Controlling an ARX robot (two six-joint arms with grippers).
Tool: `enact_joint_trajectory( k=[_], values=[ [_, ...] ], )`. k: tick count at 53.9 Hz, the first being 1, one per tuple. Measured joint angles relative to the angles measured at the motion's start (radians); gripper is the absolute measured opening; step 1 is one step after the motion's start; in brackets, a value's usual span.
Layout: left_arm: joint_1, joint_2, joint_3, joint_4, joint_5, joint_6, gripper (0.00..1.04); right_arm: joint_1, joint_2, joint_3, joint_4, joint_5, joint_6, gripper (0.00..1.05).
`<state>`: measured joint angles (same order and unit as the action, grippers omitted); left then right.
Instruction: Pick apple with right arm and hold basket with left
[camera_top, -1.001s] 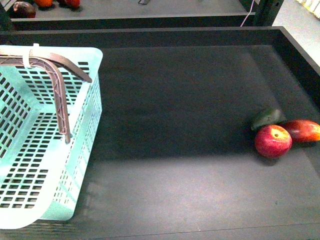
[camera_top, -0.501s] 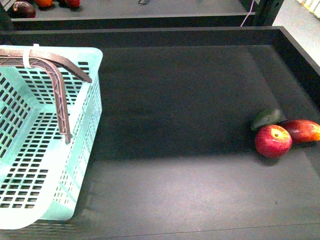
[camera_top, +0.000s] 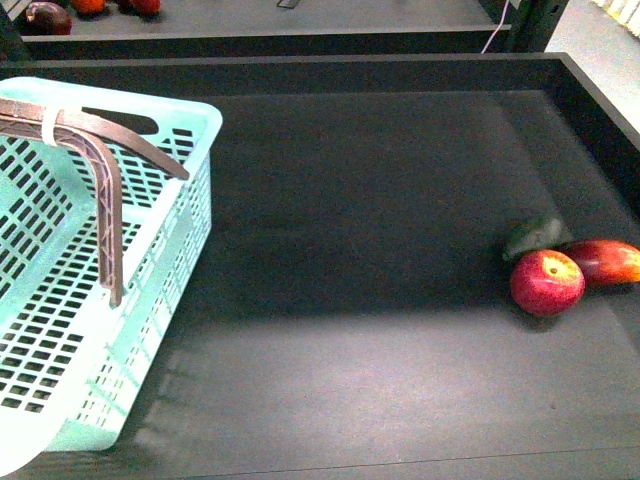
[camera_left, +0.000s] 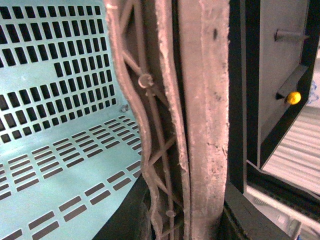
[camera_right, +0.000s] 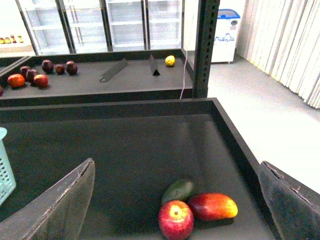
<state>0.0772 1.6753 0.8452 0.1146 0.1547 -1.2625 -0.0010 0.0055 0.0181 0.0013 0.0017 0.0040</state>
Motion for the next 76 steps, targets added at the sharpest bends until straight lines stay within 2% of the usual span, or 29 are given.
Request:
enact_joint_trajectory(
  k=[7, 19, 36, 46, 53, 68, 72, 74, 76],
  values=[
    [-0.039, -0.083, -0.001, -0.06, 0.015, 0.042, 0.21, 0.0, 0.0, 0.0, 0.0, 0.0, 0.0, 0.96],
    [-0.184, -0.238, 0.079, -0.196, 0.064, 0.141, 0.21, 0.0, 0.0, 0.0, 0.0, 0.0, 0.0, 0.96],
    [-0.466, -0.286, 0.162, -0.291, 0.047, 0.164, 0.21, 0.0, 0.0, 0.0, 0.0, 0.0, 0.0, 0.96],
    [-0.599, -0.296, 0.187, -0.304, 0.037, 0.188, 0.21, 0.0, 0.0, 0.0, 0.0, 0.0, 0.0, 0.96],
    [-0.631, -0.301, 0.193, -0.304, 0.036, 0.207, 0.21, 0.0, 0.0, 0.0, 0.0, 0.0, 0.0, 0.96],
    [-0.628, -0.301, 0.192, -0.304, 0.005, 0.227, 0.21, 0.0, 0.0, 0.0, 0.0, 0.0, 0.0, 0.96],
    [-0.628, -0.301, 0.192, -0.304, 0.006, 0.229, 0.2, 0.039, 0.153, 0.103, -0.27, 0.201, 0.067, 0.96],
    [-0.628, -0.301, 0.193, -0.304, 0.01, 0.229, 0.2, 0.011, 0.243, 0.136, -0.369, 0.223, 0.09, 0.96],
    [-0.629, -0.303, 0.193, -0.304, 0.012, 0.231, 0.2, -0.021, 0.288, 0.135, -0.379, 0.202, 0.093, 0.96]
  ],
)
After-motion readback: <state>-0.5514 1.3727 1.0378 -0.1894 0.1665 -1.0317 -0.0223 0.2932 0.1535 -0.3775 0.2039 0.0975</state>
